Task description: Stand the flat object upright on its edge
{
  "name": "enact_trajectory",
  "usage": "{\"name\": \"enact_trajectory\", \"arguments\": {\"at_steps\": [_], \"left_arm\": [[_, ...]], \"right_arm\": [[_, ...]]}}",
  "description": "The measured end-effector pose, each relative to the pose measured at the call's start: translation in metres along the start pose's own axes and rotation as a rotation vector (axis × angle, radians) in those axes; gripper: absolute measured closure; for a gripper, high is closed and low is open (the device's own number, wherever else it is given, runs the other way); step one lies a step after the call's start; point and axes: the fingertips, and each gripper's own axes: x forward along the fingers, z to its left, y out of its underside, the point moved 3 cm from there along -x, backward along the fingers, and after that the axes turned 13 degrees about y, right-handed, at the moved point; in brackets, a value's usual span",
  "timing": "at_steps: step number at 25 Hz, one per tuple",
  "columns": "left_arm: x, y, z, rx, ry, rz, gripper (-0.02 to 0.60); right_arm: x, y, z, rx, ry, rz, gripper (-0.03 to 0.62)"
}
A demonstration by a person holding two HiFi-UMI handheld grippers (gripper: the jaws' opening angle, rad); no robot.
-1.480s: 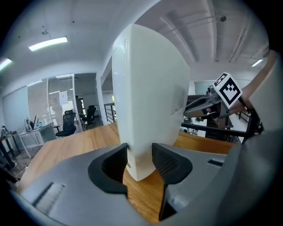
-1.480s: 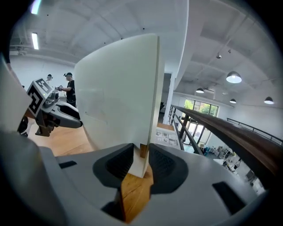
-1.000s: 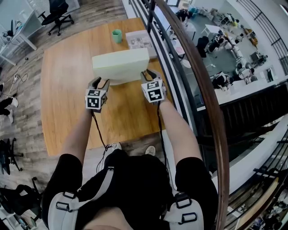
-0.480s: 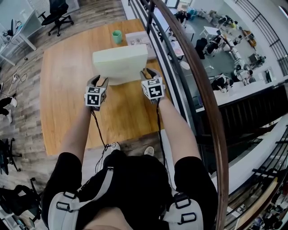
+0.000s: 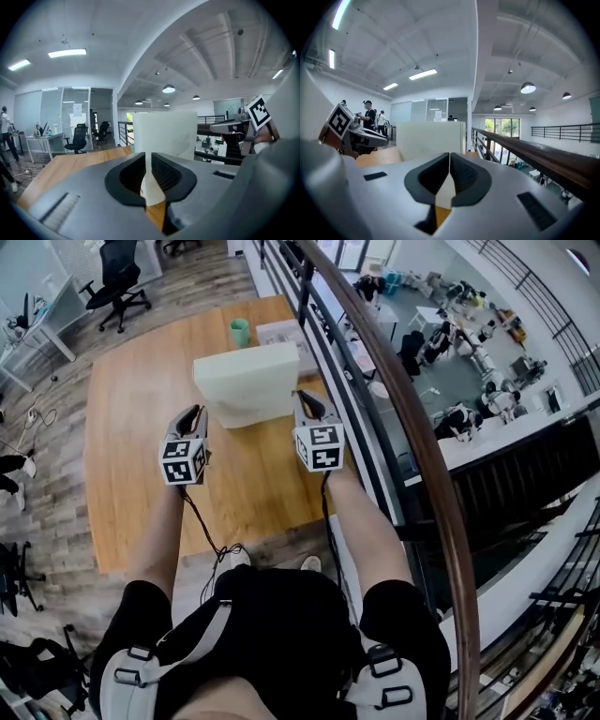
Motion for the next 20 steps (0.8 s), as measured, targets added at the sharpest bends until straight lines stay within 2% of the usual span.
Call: {"name": "enact_trajectory", "arguments": {"at_steps": [2, 6, 9, 14, 20], "left_arm": [[-0.016, -0.021, -0.008, 0.008, -0.015, -0.054, 0.574], [-0.047, -0.059, -0.03, 0.015, -0.016, -0.152, 0.577], [-0.073, -0.071, -0.046, -0.013, -0.027, -0.183, 0.577], [-0.118, -0.065, -0.067, -0.059, -0.055, -0.205, 0.577], [-0.147, -0.033, -0.082, -0.085, -0.07, -0.187, 0.577]], "right_arm": [[-0.017, -0.019, 0.007, 0.001, 0.005, -0.066, 0.588], [-0.054, -0.057, 0.018, -0.005, 0.007, -0.182, 0.589], [-0.082, -0.075, 0.025, -0.009, 0.014, -0.238, 0.589], [-0.127, -0.08, 0.02, 0.018, 0.049, -0.274, 0.589], [-0.168, -0.052, 0.02, 0.034, 0.051, -0.241, 0.589]]}}
